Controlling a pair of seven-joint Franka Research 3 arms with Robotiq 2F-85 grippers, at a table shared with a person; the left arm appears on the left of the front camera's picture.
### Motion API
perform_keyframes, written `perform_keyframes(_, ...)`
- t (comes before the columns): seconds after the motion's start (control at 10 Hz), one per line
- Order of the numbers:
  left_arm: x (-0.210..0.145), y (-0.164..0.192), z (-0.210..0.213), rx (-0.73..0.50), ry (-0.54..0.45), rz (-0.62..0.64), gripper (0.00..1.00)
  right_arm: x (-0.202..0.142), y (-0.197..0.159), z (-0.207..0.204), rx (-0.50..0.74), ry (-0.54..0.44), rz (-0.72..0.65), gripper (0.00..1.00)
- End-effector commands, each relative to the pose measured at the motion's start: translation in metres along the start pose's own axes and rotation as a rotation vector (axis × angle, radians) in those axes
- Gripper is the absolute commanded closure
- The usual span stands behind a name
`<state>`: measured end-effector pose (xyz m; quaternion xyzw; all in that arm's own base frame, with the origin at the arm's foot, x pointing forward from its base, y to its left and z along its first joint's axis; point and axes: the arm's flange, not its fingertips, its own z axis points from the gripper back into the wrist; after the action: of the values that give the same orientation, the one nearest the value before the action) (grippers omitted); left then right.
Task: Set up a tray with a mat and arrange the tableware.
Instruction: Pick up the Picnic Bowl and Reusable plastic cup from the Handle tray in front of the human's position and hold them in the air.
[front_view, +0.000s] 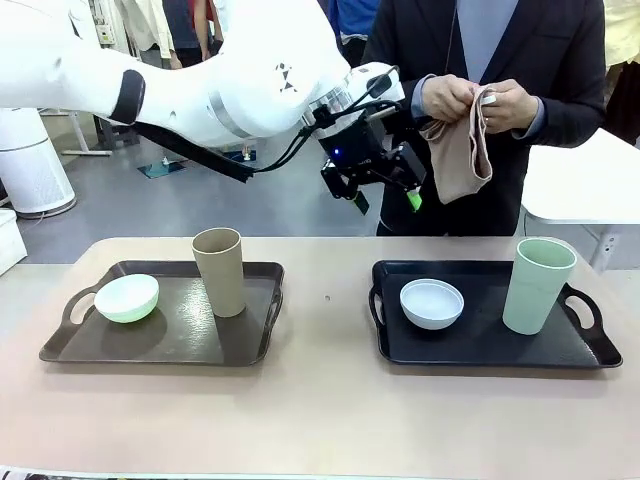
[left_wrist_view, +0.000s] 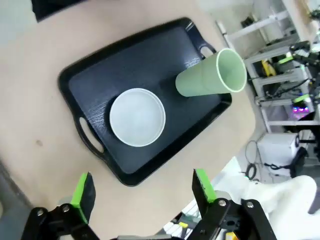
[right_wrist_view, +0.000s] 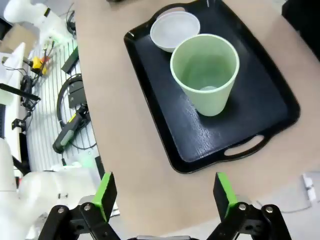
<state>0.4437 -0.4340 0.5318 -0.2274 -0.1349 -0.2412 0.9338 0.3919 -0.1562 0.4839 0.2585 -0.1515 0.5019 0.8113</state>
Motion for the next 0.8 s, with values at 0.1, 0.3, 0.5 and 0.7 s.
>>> perform_keyframes(0.1, -0.022, -0.001, 0.024, 0.000, -0.014, -0.057, 0.00, 0.007, 0.017, -0.005, 0.012, 0.051, -0.055, 0.00)
perform_keyframes(0.3, -0.022, -0.001, 0.024, 0.000, -0.014, -0.057, 0.00, 0.007, 0.017, -0.005, 0.012, 0.051, -0.055, 0.00)
perform_keyframes(0.5, -0.006, -0.006, -0.005, -0.005, -0.008, 0.067, 0.00, 0.013, -0.009, -0.002, 0.015, -0.095, 0.087, 0.00)
perform_keyframes(0.7, -0.008, -0.016, -0.035, 0.153, 0.035, 0.198, 0.00, 0.006, -0.038, -0.006, 0.060, -0.149, 0.302, 0.00)
